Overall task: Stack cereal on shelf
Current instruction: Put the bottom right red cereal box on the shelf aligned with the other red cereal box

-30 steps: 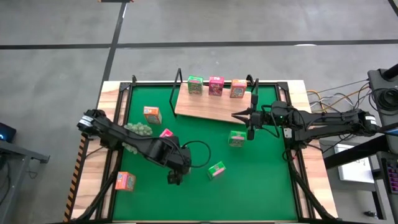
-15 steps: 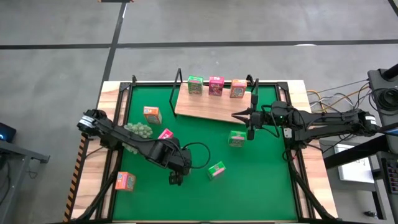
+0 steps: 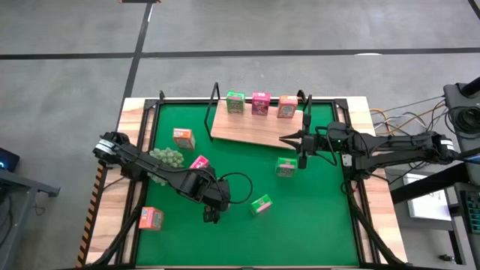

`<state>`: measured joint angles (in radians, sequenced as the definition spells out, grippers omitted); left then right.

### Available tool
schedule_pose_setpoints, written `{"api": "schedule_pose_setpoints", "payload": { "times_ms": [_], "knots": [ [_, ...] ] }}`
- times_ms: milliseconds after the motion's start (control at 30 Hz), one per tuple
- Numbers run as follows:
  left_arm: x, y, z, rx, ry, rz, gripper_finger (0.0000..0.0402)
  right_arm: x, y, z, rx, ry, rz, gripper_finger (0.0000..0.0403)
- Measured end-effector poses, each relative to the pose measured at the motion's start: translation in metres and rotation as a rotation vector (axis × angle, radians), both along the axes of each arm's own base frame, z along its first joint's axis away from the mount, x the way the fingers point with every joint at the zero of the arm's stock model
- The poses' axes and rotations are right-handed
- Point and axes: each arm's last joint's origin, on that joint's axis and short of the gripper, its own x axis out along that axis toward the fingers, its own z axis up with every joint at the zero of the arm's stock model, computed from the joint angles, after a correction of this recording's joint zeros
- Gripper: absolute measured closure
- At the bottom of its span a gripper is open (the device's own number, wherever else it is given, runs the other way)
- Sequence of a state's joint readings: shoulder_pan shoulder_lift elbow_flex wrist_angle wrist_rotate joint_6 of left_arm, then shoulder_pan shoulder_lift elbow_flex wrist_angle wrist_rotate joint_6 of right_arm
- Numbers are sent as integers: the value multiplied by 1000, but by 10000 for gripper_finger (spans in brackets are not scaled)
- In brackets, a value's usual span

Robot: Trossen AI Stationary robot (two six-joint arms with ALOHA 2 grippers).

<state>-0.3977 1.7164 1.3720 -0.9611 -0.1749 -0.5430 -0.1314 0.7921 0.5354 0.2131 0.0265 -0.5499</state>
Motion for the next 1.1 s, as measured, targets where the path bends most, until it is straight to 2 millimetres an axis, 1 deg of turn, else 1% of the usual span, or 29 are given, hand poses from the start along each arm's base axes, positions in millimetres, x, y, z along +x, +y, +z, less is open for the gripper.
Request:
{"api": "schedule_pose_setpoints", "payload": {
  "times_ms": [200, 300, 367, 467, 600, 700, 800, 967, 1100],
  "knots": [
    [0, 0, 0, -3, -1, -3, 197, 0, 0, 0, 0, 0, 0, 390],
    [2, -1, 5, -13, -14, -12, 218, 0, 0, 0, 0, 0, 0, 390],
    [5, -2, 13, -18, -38, -28, 228, 0, 0, 0, 1, 0, 0, 390],
    [10, -2, 30, -16, -87, -73, 237, 0, 0, 0, 6, -1, -1, 390],
    [20, 8, 52, 41, -156, -133, 240, 0, 0, 0, 7, 0, -1, 390],
    [26, 23, 63, 104, -179, -190, 240, 0, 0, -1, 8, 6, -1, 390],
    [34, 46, 71, 163, -190, -252, 240, 0, 0, -1, 8, 6, -1, 390],
    [46, 98, 77, 280, -195, -330, 240, 0, 0, -1, 8, 7, -1, 390],
    [55, 144, 84, 314, -272, -344, 240, 0, 0, -1, 3, 8, -1, 390]
  ]
}}
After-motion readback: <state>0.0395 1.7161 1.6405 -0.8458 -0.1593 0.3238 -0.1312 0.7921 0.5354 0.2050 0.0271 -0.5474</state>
